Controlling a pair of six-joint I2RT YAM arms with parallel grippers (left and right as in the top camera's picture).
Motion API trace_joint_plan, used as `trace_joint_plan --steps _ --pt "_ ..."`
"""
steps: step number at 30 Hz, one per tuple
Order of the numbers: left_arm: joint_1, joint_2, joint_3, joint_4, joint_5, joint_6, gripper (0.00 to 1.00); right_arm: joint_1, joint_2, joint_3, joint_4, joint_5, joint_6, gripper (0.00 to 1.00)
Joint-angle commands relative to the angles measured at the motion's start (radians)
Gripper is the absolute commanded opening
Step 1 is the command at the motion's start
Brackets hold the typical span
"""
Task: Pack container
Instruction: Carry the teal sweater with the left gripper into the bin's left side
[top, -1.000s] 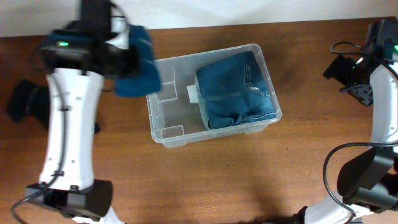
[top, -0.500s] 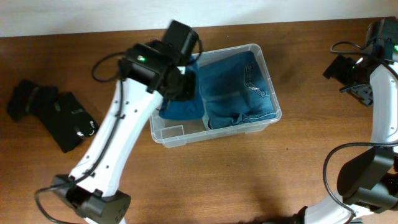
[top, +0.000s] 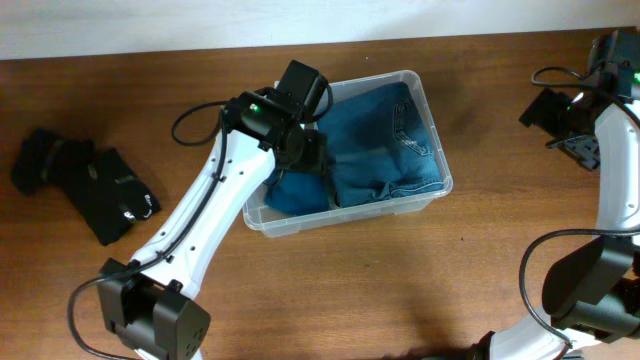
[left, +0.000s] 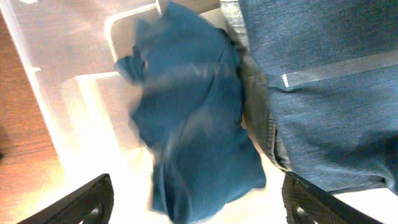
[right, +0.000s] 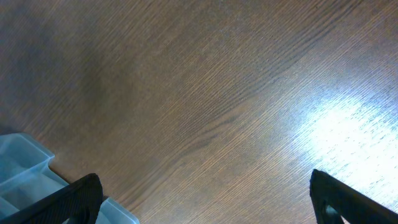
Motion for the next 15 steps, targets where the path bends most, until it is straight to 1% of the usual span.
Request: trace_joint_plan --steps 1,4,8,11,15 --pt "0.030 -0.029 0.067 -0.032 -0.016 0.059 0.96 -0.001 0.002 0.003 0.000 0.009 0.008 0.99" --pt "0.069 -0.038 0.148 -0.079 -0.017 0.063 0.97 -0.001 0.002 0.003 0.000 0.009 0.008 0.98" --pt "0.163 -0.056 0.226 -0.161 -0.017 0.061 0.97 -0.001 0.002 0.003 0.000 0.009 0.008 0.99" --pt "0.270 -0.079 0.229 -0.201 -0.017 0.039 0.99 -0.001 0.002 0.003 -0.001 0.009 0.008 0.99" --pt "0.463 -0.084 0.223 -0.246 -0.013 -0.003 0.99 -0.001 0.002 0.003 0.000 0.008 0.008 0.98"
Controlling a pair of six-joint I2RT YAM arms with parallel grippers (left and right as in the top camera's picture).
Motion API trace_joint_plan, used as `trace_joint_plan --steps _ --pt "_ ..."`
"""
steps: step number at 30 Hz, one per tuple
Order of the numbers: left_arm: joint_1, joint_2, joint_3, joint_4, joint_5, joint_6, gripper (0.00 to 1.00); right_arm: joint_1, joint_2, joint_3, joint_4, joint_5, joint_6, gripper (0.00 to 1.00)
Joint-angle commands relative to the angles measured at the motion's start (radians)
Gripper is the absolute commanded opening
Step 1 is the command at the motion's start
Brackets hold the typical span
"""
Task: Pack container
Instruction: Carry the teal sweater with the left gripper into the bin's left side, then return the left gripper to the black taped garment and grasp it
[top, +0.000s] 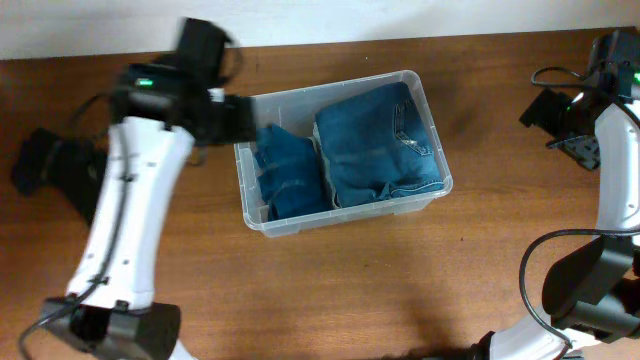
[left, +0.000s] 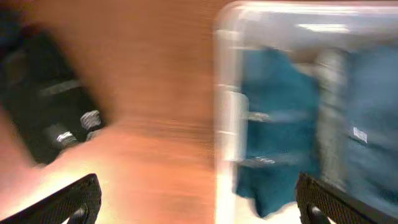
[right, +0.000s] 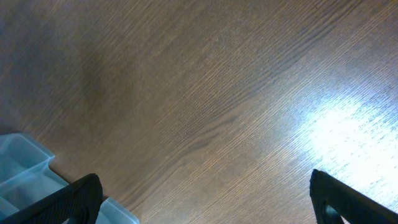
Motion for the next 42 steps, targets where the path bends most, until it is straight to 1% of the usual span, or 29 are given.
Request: trace_joint_plan --steps 1,4,7,10,13,16,19,23,25,28,30,34,36,37,39,40,41,42 --pt "0.177 -0.024 0.002 -0.025 -0.011 -0.052 0.99 -0.001 0.002 0.003 0.000 0.009 0.007 0.98" --pt "0.335 -0.024 -0.055 -0.006 -0.010 -0.073 0.99 -0.001 0.002 0.003 -0.001 0.009 0.008 0.99" --pt "0.444 -0.024 -0.156 0.037 -0.009 -0.078 0.99 -0.001 0.002 0.003 0.000 0.009 0.008 0.99" --pt "0.513 -0.023 -0.267 0.088 -0.006 -0.077 0.99 -0.001 0.002 0.003 0.000 0.009 0.007 0.98" --pt "0.578 -0.023 -0.426 0.200 0.038 -0.075 0.99 -0.001 0.002 0.003 0.000 0.009 0.007 0.99" --pt "0.606 -0.023 -0.557 0.317 0.082 -0.036 0.99 -0.001 0.002 0.003 0.000 0.009 0.007 0.99" --pt "0.611 -0.023 -0.655 0.418 0.076 -0.020 0.99 -0.001 0.002 0.003 0.000 0.009 0.007 0.99" --pt "0.610 -0.023 -0.750 0.573 0.074 -0.015 0.99 -0.001 0.002 0.003 0.000 0.009 0.008 0.99" --pt "0.610 -0.023 -0.787 0.653 0.074 0.013 0.99 -0.001 0.002 0.003 0.000 0.009 0.008 0.99" --pt "0.610 -0.023 -0.807 0.717 0.073 0.059 0.99 -0.001 0.002 0.003 0.000 0.009 0.007 0.98" --pt "0.610 -0.018 -0.809 0.745 0.073 0.083 0.96 -0.001 0.002 0.003 0.000 0.009 0.008 0.99" --pt "0.610 0.013 -0.809 0.764 0.074 0.090 0.95 -0.001 0.002 0.003 0.000 0.009 0.007 0.99" --pt "0.610 0.039 -0.809 0.763 0.073 0.104 0.90 -0.001 0.002 0.003 0.000 0.009 0.007 0.99" --pt "0.610 0.063 -0.809 0.756 0.074 0.111 0.79 -0.001 0.002 0.003 0.000 0.009 0.007 0.99" --pt "0.610 0.088 -0.809 0.749 0.074 0.111 0.64 -0.001 0.002 0.003 0.000 0.009 0.007 0.99" --pt "0.610 0.096 -0.809 0.747 0.074 0.111 0.59 -0.001 0.002 0.003 0.000 0.009 0.008 0.98" --pt "0.610 0.103 -0.809 0.741 0.074 0.111 0.50 -0.001 0.002 0.003 0.000 0.009 0.008 0.99" --pt "0.610 0.106 -0.809 0.736 0.074 0.111 0.38 -0.001 0.002 0.003 0.000 0.009 0.007 0.99"
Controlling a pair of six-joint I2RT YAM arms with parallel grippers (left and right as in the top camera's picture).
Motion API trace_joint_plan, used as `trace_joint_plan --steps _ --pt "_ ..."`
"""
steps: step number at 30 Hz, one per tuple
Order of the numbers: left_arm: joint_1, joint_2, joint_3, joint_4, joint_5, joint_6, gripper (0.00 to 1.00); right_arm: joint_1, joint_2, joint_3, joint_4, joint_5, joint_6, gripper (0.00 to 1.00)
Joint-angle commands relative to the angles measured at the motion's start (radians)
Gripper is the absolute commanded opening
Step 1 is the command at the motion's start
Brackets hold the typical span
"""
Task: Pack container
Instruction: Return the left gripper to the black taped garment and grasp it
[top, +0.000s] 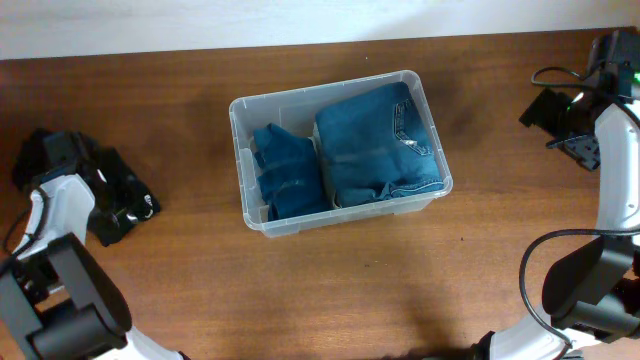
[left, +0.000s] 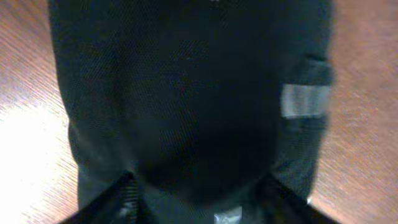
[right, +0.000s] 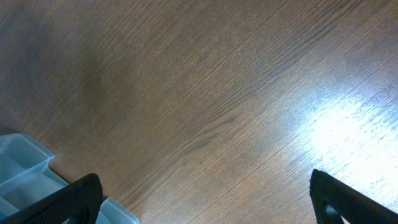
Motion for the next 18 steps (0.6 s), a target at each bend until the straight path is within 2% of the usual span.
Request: trace_joint_plan --steps 1,3,4,8,11,15,18 --pt "0.002 0.042 -0.008 -0.018 0.022 0.011 0.25 -0.001 0.002 0.003 0.000 0.008 0.007 0.98" --pt "0.002 0.042 -0.006 -0.025 0.022 0.011 0.06 -0.001 0.002 0.003 0.000 0.008 0.007 0.99" --pt "0.002 0.042 -0.002 -0.031 0.023 0.011 0.01 -0.001 0.002 0.003 0.000 0.008 0.007 0.98" --pt "0.002 0.040 0.058 -0.120 0.025 0.012 0.01 -0.001 0.002 0.003 0.000 0.009 0.007 0.99" --pt "0.000 0.039 0.168 -0.244 0.026 0.012 0.01 -0.001 0.002 0.003 0.000 0.008 0.008 0.98" --pt "-0.007 0.039 0.398 -0.447 0.043 0.012 0.01 -0.001 0.002 0.003 0.000 0.008 0.007 0.98" --pt "-0.030 0.039 0.644 -0.639 0.071 0.013 0.01 -0.001 0.002 0.003 0.000 0.009 0.007 0.99"
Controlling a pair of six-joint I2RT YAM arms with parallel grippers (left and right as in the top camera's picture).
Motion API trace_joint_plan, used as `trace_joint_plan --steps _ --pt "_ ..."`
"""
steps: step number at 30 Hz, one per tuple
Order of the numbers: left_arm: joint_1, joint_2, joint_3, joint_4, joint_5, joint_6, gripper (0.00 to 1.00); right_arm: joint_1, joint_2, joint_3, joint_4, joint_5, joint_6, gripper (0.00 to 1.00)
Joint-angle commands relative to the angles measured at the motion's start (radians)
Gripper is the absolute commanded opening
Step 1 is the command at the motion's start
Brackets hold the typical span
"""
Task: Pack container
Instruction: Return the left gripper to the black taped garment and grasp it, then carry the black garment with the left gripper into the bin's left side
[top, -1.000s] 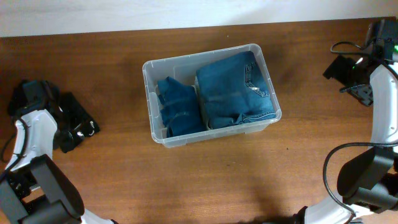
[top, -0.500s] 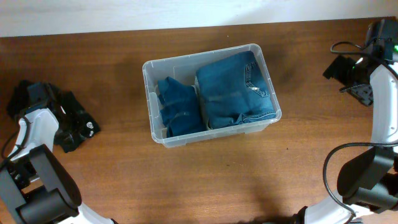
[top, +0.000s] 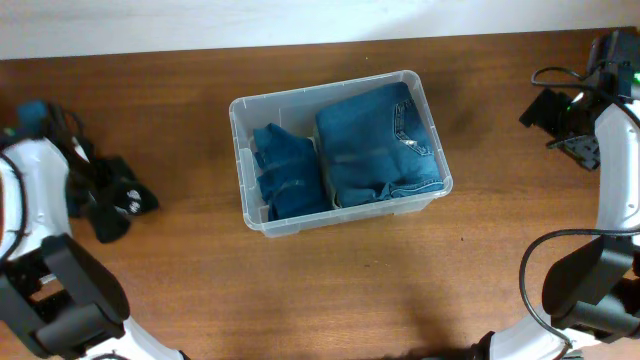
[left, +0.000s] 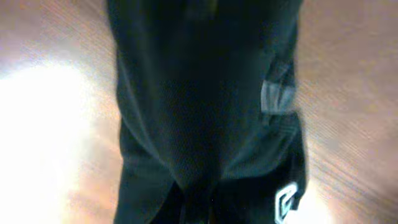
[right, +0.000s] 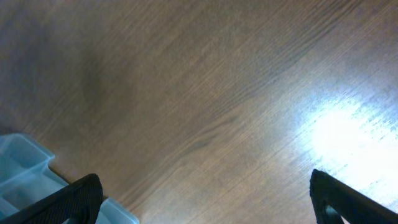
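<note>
A clear plastic container (top: 346, 218) stands mid-table. Folded blue jeans (top: 375, 140) fill its right side and a smaller blue garment (top: 290, 178) lies in its left. At the far left of the table, a black garment (top: 112, 203) with a white logo (left: 285, 202) is bunched up. My left gripper (top: 78, 172) sits at its left end, and the cloth (left: 199, 112) gathers to a pinch at the bottom of the left wrist view; the fingers themselves are hidden by fabric. Far right, my right gripper (right: 205, 211) hangs open over bare wood.
The brown wooden table (top: 330, 300) runs across the whole overhead view, with a pale wall behind its far edge. A corner of the container (right: 25, 180) shows at the lower left of the right wrist view. The right arm's cables (top: 560, 75) loop at the far right.
My left gripper has shut on the black garment. The cloth, lying spread flat before, is now drawn into a smaller bunch and shifted slightly. The right arm has not moved.
My left gripper was open inside the container over the smaller blue garment. Then it was outside the container's left wall, heading left. Then it was low over the black garment, fingers apart, and now it grips that cloth. The right gripper stayed open throughout.
</note>
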Motion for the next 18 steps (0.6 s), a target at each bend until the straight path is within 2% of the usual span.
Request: trace_joint_plan --steps 1,8,13,18 --pt "-0.038 -0.013 0.291 -0.147 0.053 0.002 0.01 -0.001 0.002 0.003 0.000 0.009 0.007 0.98" --pt "-0.195 -0.013 0.580 -0.317 0.127 0.039 0.01 -0.001 0.002 0.003 0.000 0.008 0.008 0.98" --pt "-0.394 -0.013 0.607 -0.330 0.127 0.032 0.01 -0.001 0.002 0.003 0.000 0.008 0.007 0.98" --pt "-0.592 -0.011 0.606 -0.260 0.117 -0.046 0.01 -0.001 0.002 0.003 0.000 0.008 0.008 0.98"
